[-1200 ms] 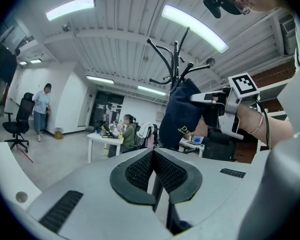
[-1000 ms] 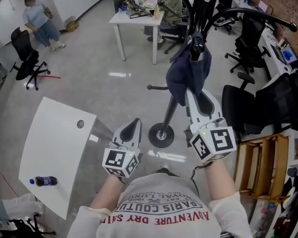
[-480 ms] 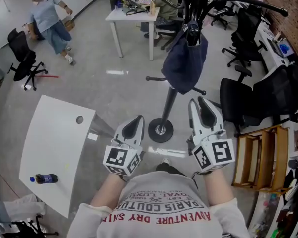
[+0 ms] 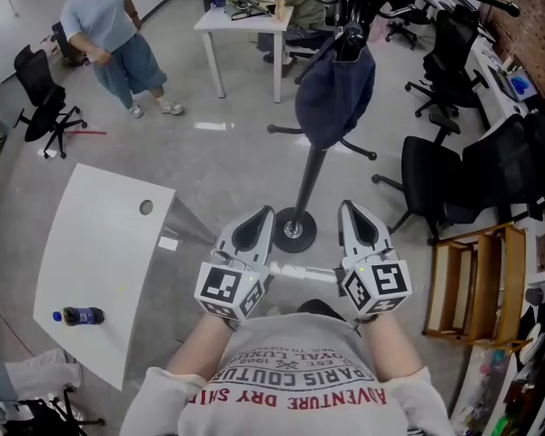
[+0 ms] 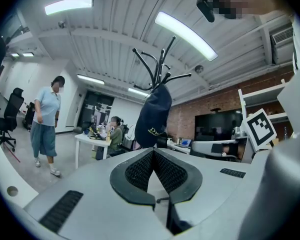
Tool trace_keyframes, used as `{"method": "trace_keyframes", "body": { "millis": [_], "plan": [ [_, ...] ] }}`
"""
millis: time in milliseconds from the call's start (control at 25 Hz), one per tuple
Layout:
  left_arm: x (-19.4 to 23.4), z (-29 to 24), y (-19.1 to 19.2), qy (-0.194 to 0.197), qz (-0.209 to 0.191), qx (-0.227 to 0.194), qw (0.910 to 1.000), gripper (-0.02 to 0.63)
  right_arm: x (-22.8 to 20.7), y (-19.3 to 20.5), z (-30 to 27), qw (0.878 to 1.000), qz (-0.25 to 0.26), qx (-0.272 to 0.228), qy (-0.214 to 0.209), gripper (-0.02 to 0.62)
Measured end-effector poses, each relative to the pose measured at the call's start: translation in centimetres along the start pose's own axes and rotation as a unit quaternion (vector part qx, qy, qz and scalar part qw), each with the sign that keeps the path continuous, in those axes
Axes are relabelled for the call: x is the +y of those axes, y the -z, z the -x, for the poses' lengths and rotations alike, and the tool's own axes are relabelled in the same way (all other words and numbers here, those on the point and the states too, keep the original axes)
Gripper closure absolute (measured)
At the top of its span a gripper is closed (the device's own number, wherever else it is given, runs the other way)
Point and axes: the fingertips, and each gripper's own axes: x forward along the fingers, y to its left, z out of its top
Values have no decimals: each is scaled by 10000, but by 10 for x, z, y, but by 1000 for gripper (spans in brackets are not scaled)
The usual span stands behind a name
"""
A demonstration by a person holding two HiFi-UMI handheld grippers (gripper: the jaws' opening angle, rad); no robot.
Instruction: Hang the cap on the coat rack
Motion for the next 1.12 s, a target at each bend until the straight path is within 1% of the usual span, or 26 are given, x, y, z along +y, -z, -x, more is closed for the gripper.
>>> {"method": "trace_keyframes", "body": {
  "millis": [160,280,360,520,680,800,920,1000,1120],
  "plan": [
    [-14,0,2,-16,-71,26,10000,601,-1,24,10,9998,-119,171,-78,581],
    [-19,1,0,-47,-159,17,9999,601,0,30,15,9994,-150,258,-175,581],
    [-21,3,0,-84,-176,19,9998,601,3,29,20,9993,-119,268,-246,581],
    [-23,5,-1,-228,-24,12,9997,601,1,18,31,9992,80,193,-352,581],
    [-37,2,-3,-268,-41,-12,9996,601,-8,10,40,9990,121,142,-403,581],
    [-42,1,-3,-330,-31,-31,9994,601,-12,9,44,9988,58,116,-467,581],
    [-46,1,-2,-400,-10,-43,9992,601,-15,12,47,9981,-126,158,-586,581],
    [-50,-1,-3,-396,5,-41,9992,601,-19,11,49,9977,-246,165,-612,581],
    [-57,-5,-4,-349,-11,-22,9994,601,-23,7,51,9978,-233,127,-611,581]
  ]
}}
